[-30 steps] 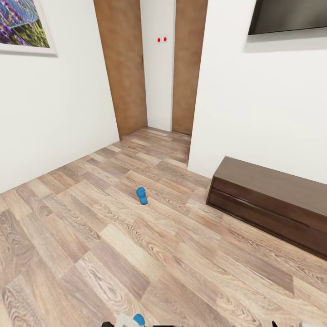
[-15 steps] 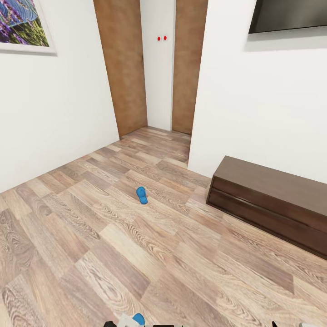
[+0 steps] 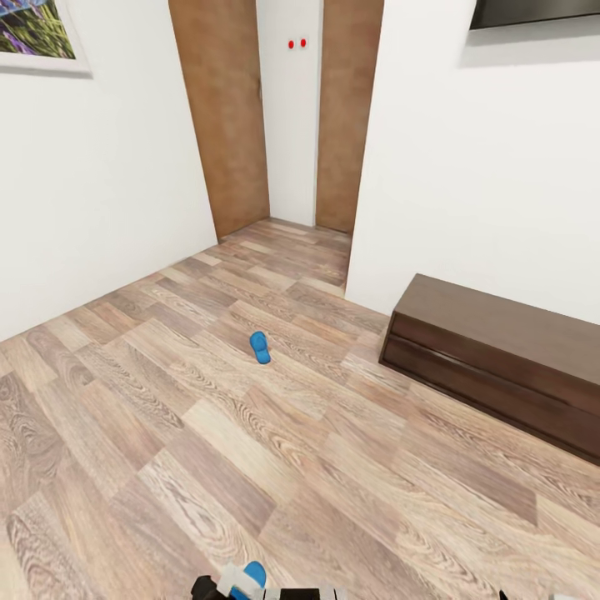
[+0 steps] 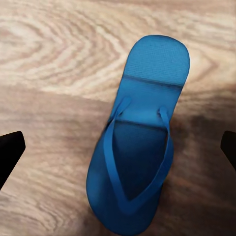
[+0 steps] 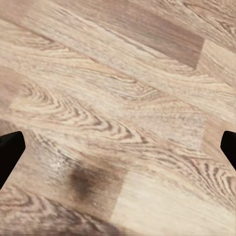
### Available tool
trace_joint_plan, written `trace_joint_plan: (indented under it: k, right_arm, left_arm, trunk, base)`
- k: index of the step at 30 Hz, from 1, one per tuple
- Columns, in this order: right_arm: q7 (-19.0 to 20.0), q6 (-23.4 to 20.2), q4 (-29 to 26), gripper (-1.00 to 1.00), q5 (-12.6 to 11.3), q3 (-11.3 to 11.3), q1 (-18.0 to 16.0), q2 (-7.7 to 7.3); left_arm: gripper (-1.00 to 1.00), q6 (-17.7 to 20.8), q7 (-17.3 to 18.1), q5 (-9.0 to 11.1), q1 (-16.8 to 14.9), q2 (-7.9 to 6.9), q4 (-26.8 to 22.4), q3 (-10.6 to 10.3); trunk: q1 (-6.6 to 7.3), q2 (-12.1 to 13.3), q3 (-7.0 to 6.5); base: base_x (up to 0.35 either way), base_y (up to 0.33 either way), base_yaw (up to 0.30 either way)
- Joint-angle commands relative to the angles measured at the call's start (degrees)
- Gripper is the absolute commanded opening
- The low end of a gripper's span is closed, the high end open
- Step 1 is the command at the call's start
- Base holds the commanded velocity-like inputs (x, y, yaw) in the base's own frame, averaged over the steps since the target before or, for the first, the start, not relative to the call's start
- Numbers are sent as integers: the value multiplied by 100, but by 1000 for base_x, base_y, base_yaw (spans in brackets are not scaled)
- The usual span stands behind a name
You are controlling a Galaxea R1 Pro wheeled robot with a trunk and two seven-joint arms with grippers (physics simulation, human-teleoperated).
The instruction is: In the bedroom, move the book from the bed onto either nightstand, and place the two sandals side by side next to the bed.
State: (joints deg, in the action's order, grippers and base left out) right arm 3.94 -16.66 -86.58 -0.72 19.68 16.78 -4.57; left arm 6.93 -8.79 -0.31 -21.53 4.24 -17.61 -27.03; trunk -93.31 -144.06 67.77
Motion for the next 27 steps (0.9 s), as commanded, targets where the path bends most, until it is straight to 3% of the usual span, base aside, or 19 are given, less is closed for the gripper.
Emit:
trace_joint_plan:
  k: [1,4,16,22,27]
  right_arm:
    - [28,-30,-10,100,-7,8,1,0]
    - [28,-30,-6,100,-7,4,1,0]
    - [28,-30,0,100,1,1,1,0]
    - [28,-30,1,100,2,1,1,0]
    - [28,-30,3,100,2,1,1,0]
  left_arm:
    - [100,37,-34,-3,-2,-3,-10,-43]
    - [100,37,-39,-4,-18,-7,-16,-50]
    - [100,30,-75,-5,-50,-3,-29,-59]
    - [100,32,-84,-5,-146,-15,-27,-59]
    - [100,30,-86,-5,-197,-25,-26,-63]
  trunk:
    - [-2,-3,27]
    - [-9,-7,93]
    - [-9,-7,93]
    - [-25,-15,226]
    - [-25,-15,226]
  base:
    - [0,0,0]
    - [0,0,0]
    - [0,0,0]
    - [0,0,0]
    - [0,0,0]
